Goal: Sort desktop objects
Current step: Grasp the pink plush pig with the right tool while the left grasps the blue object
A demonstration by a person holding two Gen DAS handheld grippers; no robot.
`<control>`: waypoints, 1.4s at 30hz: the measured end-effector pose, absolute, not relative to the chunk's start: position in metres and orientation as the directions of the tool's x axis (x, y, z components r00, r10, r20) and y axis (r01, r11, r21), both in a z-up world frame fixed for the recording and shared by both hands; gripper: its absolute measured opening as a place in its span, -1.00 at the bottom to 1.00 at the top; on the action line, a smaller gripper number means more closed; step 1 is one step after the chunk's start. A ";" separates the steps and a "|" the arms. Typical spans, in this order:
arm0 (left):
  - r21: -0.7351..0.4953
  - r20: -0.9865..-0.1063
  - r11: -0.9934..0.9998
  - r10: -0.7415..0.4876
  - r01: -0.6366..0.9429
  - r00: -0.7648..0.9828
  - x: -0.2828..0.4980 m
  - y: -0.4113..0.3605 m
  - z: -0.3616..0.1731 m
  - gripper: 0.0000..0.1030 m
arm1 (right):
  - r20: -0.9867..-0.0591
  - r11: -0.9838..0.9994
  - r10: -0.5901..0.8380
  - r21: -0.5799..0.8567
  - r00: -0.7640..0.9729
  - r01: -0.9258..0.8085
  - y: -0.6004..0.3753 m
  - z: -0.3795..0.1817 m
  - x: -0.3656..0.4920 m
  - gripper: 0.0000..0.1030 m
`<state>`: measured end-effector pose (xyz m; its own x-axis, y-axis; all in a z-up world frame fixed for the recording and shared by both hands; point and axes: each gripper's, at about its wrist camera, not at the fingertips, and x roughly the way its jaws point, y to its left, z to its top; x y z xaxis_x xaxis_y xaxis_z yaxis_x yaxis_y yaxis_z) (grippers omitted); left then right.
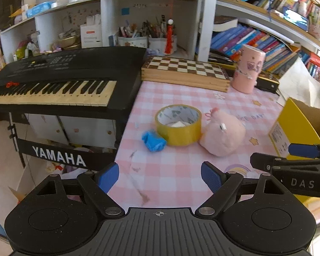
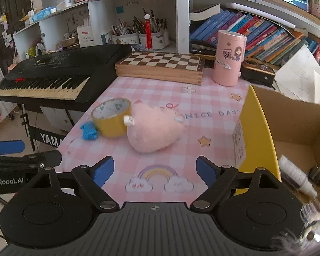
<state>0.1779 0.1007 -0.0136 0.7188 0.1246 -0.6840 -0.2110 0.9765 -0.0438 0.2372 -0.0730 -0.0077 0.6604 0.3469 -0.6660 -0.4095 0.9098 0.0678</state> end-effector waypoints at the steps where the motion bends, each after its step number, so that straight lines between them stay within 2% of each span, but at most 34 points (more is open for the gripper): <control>1: -0.044 -0.683 0.975 0.130 -0.218 0.719 0.180 0.102 -0.014 0.68 | -0.665 0.908 0.349 0.067 0.661 -0.413 -0.071 -0.007 0.243 0.66; 4: -0.049 -0.682 0.968 0.147 -0.246 0.716 0.188 0.106 -0.014 0.68 | -0.662 0.904 0.352 0.059 0.661 -0.423 -0.067 -0.007 0.257 0.73; 13: -0.054 -0.700 0.946 0.192 -0.318 0.688 0.209 0.116 -0.021 0.68 | -0.648 0.861 0.400 0.024 0.648 -0.507 -0.046 -0.006 0.292 0.75; 29: -0.021 -0.743 0.937 0.219 -0.350 0.632 0.237 0.123 -0.036 0.68 | -0.750 0.875 0.334 0.022 0.570 -0.483 -0.015 -0.059 0.350 0.75; 36: -0.005 -0.747 0.943 0.218 -0.333 0.628 0.259 0.121 -0.052 0.65 | -0.726 0.870 0.396 0.102 0.562 -0.482 -0.030 -0.048 0.354 0.19; 39: 0.015 -0.752 0.948 0.220 -0.317 0.621 0.272 0.120 -0.062 0.62 | -0.710 0.870 0.413 0.124 0.570 -0.477 -0.038 -0.040 0.352 0.16; 42: 0.033 -0.764 0.951 0.223 -0.308 0.606 0.285 0.119 -0.073 0.34 | -0.691 0.870 0.417 0.116 0.590 -0.480 -0.042 -0.031 0.349 0.16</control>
